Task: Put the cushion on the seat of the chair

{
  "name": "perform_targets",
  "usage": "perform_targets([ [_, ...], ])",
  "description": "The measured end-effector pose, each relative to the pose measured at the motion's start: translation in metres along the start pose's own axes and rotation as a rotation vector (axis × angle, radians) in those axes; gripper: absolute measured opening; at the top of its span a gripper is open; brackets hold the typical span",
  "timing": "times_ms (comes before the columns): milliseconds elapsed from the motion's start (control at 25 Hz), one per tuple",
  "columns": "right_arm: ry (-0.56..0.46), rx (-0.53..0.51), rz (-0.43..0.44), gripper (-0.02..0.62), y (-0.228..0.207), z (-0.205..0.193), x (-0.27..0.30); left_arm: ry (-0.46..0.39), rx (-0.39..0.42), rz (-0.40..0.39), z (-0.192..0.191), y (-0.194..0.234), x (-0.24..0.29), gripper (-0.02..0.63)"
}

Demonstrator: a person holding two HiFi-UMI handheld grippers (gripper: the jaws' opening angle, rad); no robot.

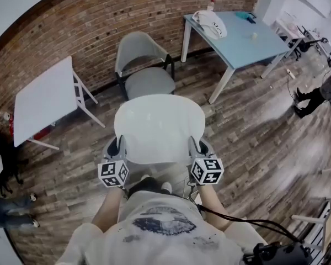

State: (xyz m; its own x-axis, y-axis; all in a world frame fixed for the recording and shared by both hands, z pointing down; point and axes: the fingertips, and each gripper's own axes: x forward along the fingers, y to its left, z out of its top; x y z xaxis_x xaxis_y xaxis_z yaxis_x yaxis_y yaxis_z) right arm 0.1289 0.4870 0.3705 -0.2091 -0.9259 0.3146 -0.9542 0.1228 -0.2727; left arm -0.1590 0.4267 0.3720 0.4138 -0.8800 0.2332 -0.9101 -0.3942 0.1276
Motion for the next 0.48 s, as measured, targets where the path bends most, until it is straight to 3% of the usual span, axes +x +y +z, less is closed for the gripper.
perform_targets([
  [480,0.024,-0.003,0.008,0.041,-0.03,0.01,0.059,0.004,-0.032,0.013,-0.005,0.01,0.06,0.042],
])
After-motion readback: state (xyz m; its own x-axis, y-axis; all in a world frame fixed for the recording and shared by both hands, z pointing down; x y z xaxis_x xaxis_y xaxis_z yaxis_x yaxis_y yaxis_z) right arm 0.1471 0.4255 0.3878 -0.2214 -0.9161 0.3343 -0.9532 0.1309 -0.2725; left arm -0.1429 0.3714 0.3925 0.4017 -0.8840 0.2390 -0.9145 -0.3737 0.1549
